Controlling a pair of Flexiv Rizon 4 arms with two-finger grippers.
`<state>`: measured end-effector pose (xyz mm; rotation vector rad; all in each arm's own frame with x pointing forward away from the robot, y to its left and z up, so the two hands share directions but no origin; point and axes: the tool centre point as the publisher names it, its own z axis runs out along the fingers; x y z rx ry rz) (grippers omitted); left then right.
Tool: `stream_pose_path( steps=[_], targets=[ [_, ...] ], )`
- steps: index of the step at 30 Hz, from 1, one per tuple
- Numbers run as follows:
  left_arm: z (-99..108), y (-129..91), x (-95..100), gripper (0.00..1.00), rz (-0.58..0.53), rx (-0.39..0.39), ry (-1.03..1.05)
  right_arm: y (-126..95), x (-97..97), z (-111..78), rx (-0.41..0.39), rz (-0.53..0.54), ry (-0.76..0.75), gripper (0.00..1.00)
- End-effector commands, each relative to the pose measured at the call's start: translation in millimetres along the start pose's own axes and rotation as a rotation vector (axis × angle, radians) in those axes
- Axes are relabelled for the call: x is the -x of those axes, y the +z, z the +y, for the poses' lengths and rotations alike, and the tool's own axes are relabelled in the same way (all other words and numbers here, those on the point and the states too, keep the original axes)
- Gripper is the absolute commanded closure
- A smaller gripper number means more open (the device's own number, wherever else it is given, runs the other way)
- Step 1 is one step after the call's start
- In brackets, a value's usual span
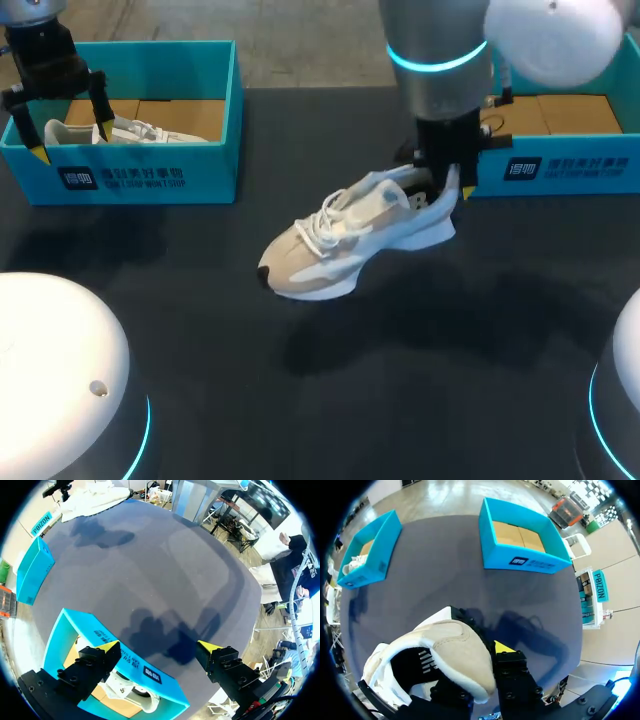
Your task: Take the shoe out of the shoebox, open the shoe tongue, remove and reinsert the insole, then place the shoe into the shoebox
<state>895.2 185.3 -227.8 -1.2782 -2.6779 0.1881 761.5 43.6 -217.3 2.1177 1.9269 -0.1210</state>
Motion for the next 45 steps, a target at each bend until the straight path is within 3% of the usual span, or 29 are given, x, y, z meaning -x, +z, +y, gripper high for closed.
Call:
stream_pose_path(
  steps=[1,21,29,33,41,42,45],
  targets=[
    [-0.4,0.4,-0.8,0.00,-0.002,0.002,0.001,18.8,-16.2,1.5,0.007,-0.041,-0.007,1.00],
    [-0.4,0.4,-0.8,0.00,-0.002,0.002,0.001,118.8,-43.8,-4.8,0.022,-0.066,0.030,1.00],
    [-0.4,0.4,-0.8,0.00,-0.002,0.002,0.001,140.7,-62.3,-8.3,0.010,-0.038,0.019,1.00],
    [-0.4,0.4,-0.8,0.00,-0.002,0.002,0.001,148.3,-71.0,-10.4,0.015,-0.081,-0.002,1.00],
    [-0.4,0.4,-0.8,0.00,-0.002,0.002,0.001,160.7,-76.8,-10.9,0.012,-0.083,0.000,1.00],
    [-0.4,0.4,-0.8,0.00,-0.002,0.002,0.001,161.1,-76.7,-10.6,0.011,-0.082,0.000,0.93],
    [-0.4,0.4,-0.8,0.00,-0.002,0.002,0.001,156.9,-73.1,-9.7,0.008,-0.079,0.018,0.38]
  ],
)
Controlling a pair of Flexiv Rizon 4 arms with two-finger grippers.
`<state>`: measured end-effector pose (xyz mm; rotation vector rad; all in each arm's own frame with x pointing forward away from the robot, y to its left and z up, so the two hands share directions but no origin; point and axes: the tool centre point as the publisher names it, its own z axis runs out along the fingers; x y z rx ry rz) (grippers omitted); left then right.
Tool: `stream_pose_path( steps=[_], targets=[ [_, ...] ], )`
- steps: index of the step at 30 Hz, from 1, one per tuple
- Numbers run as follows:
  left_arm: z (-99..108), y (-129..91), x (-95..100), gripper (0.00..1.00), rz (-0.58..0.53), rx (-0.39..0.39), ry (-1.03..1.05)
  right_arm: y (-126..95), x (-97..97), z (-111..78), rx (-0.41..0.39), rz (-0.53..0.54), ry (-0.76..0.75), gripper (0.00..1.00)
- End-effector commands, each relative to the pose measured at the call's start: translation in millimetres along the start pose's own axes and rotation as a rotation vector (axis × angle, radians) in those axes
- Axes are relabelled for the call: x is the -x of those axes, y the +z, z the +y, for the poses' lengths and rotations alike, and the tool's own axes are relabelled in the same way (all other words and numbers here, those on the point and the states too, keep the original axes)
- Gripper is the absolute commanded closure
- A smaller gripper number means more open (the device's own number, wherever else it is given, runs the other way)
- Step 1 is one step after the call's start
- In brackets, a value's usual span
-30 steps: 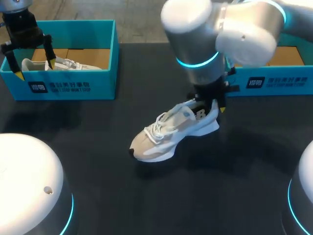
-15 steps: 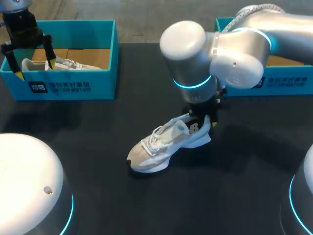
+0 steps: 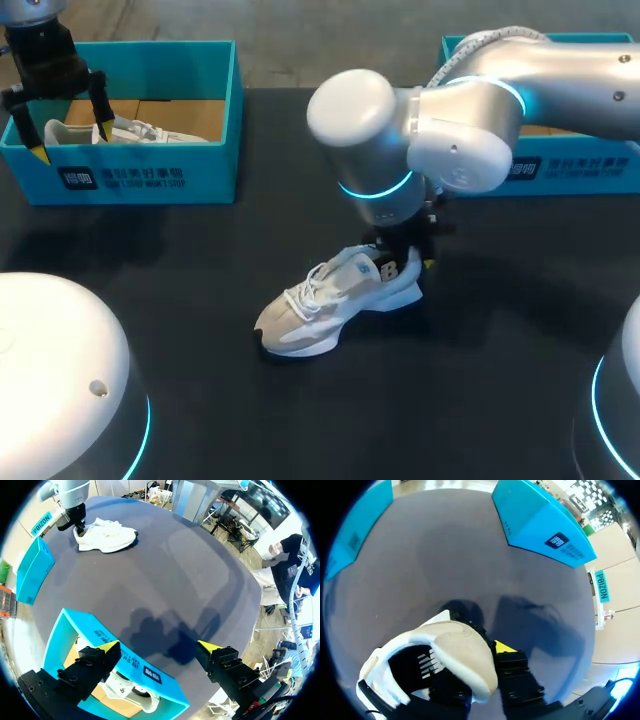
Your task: Take the shoe out of the shoebox, open the shoe tongue, remove and reinsert the insole, then place the shoe into the shoebox
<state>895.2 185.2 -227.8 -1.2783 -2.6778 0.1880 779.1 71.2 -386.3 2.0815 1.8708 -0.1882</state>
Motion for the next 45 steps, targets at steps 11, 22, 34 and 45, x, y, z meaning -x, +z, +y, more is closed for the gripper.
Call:
stream_pose_path(
  steps=[11,22,34,45],
  targets=[
    [-0.4,0.4,-0.9,0.00,-0.002,0.002,0.000,-38.5,11.6,2.6,0.005,0.030,-0.003,0.00],
    [-0.4,0.4,-0.9,0.00,-0.002,0.002,0.000,-87.0,29.6,18.7,0.079,0.172,-0.227,0.00],
    [-0.4,0.4,-0.9,0.00,-0.002,0.002,0.000,-114.1,45.4,27.6,0.192,0.365,-0.656,0.00],
    [-0.4,0.4,-0.9,0.00,-0.002,0.002,0.000,-122.5,44.4,27.2,0.177,0.371,-0.748,0.00]
  ],
)
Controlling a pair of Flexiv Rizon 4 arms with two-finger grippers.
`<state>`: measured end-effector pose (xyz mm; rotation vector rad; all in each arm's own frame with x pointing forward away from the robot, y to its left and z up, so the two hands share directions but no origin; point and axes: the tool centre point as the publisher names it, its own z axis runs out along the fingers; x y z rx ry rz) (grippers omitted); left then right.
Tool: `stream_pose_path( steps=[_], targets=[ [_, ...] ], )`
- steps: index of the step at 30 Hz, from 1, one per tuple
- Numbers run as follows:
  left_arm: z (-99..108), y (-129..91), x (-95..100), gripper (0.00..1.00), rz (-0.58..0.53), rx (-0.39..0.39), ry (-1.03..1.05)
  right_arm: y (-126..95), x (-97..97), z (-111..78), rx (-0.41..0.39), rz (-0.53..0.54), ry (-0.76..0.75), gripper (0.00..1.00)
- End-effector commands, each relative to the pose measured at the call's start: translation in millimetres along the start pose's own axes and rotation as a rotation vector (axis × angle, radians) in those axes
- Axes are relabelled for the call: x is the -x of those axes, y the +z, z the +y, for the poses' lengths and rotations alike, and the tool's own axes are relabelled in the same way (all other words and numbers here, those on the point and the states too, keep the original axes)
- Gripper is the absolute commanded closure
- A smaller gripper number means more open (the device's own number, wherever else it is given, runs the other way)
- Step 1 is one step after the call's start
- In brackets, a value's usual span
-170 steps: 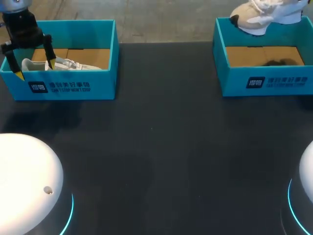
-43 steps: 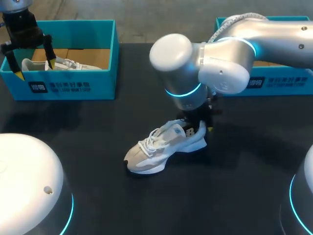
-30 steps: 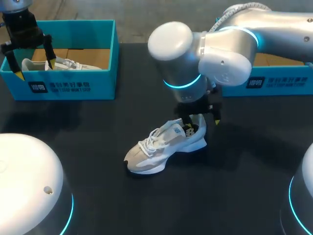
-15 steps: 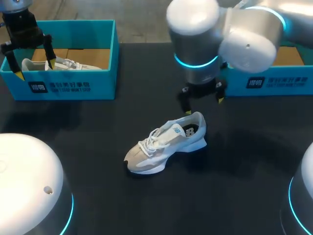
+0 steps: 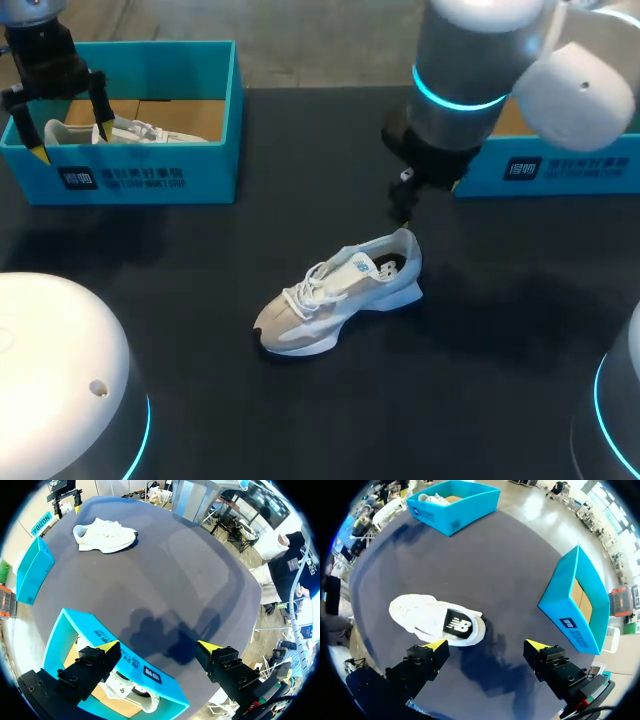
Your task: Take the shoe out of the shoebox, open the shoe tongue, remove and reinsert the insole, then place the shoe into the shoebox
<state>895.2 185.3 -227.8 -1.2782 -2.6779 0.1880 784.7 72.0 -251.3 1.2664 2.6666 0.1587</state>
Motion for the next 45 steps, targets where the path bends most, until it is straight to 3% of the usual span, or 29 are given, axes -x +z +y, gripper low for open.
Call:
stream_pose_path(
  steps=[1,23,28,38,45],
  targets=[
    [-0.4,0.4,-0.8,0.00,-0.002,0.002,0.001,2.1,3.2,-2.6,0.008,0.048,0.001,0.00],
    [-0.4,0.4,-0.8,0.00,-0.002,0.002,0.001,2.5,3.7,-2.5,0.007,0.048,-0.012,0.00],
    [-0.4,0.4,-0.8,0.00,-0.002,0.002,0.001,2.0,8.1,1.3,0.046,0.055,-0.247,0.00],
    [-0.4,0.4,-0.8,0.00,-0.002,0.002,0.001,3.6,17.7,10.3,0.121,0.100,-0.549,0.00],
    [-0.4,0.4,-0.8,0.00,-0.002,0.002,0.001,0.3,32.4,6.3,0.136,0.104,-0.622,0.00]
  ],
)
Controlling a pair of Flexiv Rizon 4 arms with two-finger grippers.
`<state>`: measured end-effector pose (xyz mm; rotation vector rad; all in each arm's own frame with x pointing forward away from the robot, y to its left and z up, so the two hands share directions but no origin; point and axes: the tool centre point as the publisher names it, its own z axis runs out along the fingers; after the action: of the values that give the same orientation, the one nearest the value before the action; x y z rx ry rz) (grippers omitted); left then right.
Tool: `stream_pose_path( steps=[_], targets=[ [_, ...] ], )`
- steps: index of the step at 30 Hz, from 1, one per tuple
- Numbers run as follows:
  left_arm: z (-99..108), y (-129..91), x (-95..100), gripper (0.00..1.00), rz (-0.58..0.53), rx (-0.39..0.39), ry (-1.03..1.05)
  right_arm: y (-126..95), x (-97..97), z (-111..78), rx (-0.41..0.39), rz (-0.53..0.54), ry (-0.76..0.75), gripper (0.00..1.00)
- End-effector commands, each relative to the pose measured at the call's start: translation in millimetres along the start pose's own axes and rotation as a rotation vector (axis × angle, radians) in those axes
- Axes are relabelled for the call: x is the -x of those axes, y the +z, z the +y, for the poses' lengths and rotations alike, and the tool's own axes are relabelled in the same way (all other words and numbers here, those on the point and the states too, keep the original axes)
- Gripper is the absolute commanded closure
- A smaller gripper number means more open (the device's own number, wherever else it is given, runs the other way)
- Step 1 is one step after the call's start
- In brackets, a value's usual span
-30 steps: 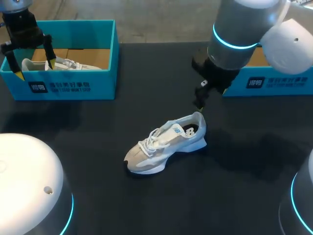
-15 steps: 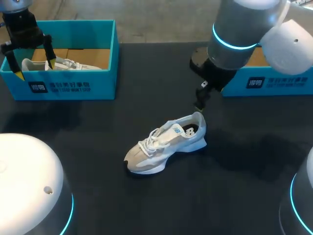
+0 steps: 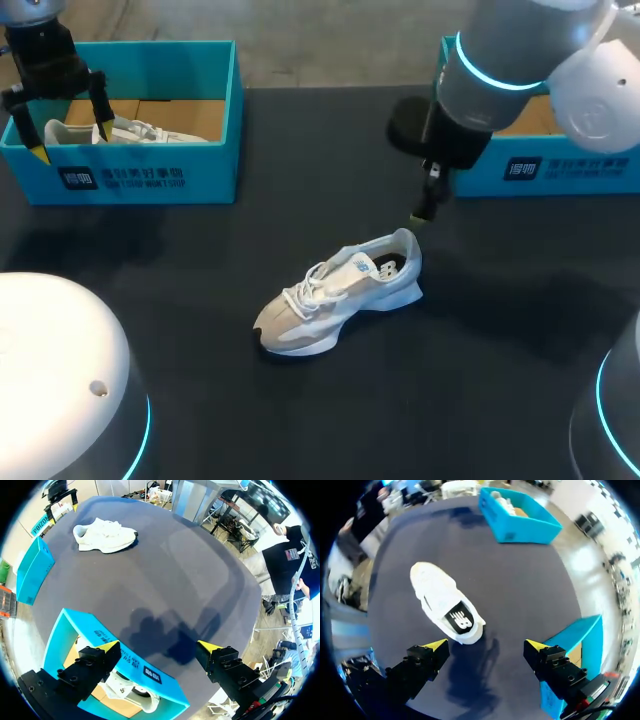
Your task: Take the shoe out of the shoebox, open the shoe tongue, remove and reinsert the insole, then place the shoe into the shoebox
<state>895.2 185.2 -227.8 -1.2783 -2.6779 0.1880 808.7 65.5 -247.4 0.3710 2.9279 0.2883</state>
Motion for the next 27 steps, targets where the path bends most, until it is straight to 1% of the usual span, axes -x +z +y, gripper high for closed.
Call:
stream_pose_path(
  steps=[1,2,27],
  targets=[
    [-0.4,0.4,-0.9,0.00,-0.002,0.002,0.001,-3.9,7.5,-17.0,0.019,0.004,-0.009,0.00],
    [-0.4,0.4,-0.9,0.00,-0.002,0.002,0.001,-4.1,10.8,-20.9,0.021,0.004,-0.010,0.00],
    [-0.4,0.4,-0.9,0.00,-0.002,0.002,0.001,-4.1,10.8,-20.9,0.021,0.004,-0.010,0.00]
  ],
)
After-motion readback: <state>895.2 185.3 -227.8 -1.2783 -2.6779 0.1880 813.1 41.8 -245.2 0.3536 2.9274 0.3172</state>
